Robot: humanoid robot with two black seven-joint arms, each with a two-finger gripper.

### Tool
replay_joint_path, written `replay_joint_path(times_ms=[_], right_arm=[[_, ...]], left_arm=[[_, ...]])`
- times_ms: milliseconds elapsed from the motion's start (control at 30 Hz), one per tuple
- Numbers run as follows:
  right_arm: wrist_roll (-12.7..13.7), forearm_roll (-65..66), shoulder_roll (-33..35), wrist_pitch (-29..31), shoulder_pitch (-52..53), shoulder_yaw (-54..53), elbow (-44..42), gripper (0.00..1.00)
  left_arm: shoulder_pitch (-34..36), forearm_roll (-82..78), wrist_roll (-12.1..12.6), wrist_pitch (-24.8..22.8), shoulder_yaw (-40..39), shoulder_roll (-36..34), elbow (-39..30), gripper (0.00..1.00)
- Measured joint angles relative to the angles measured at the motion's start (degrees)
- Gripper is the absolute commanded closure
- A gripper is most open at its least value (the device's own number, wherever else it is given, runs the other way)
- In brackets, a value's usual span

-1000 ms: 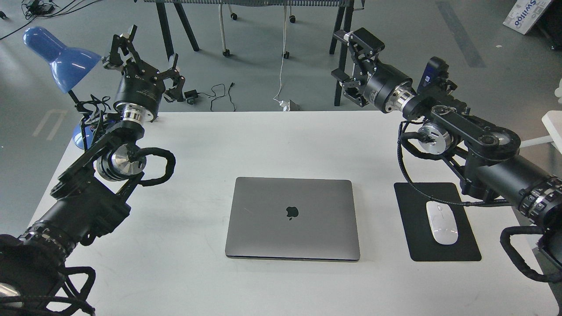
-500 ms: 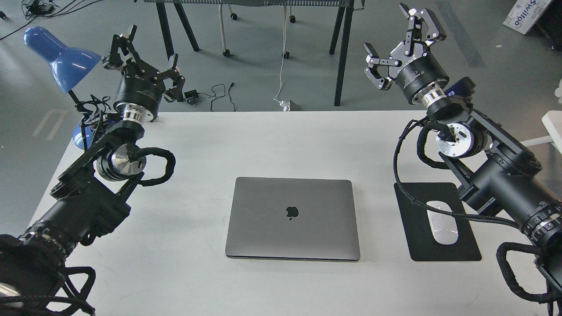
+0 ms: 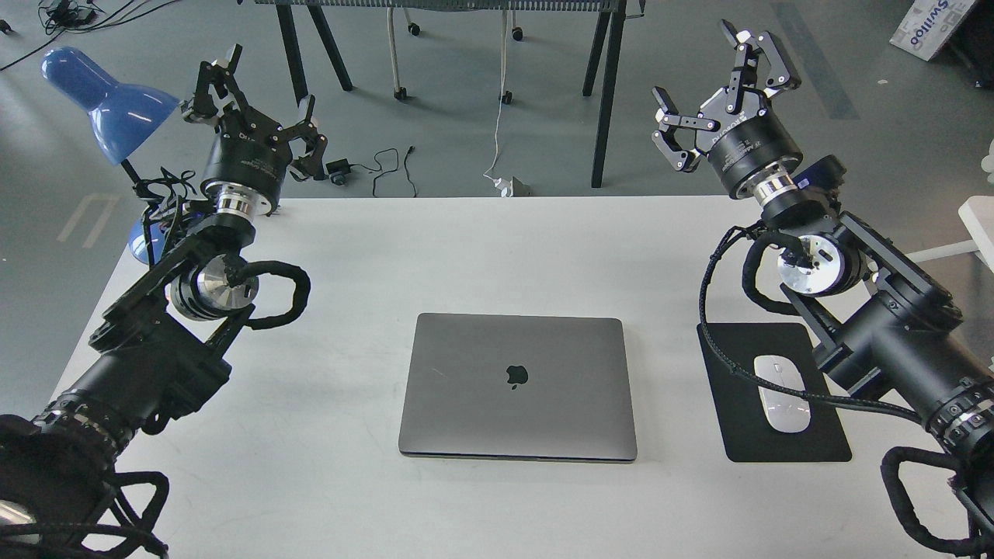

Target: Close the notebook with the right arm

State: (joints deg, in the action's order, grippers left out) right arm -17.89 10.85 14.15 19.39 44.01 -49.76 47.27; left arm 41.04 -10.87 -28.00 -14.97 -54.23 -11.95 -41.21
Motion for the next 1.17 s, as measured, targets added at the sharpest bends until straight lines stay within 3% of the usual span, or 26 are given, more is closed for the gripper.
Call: replay_joint_path(times_ms=[1167], right_arm=[[-0.14,-4.52,-1.41,-3.97,-0.86,-6.50,0.15,0.00]], left_arm=[[0.00,-0.03,0.00,0.01,0.00,0.05,-0.01,0.00]])
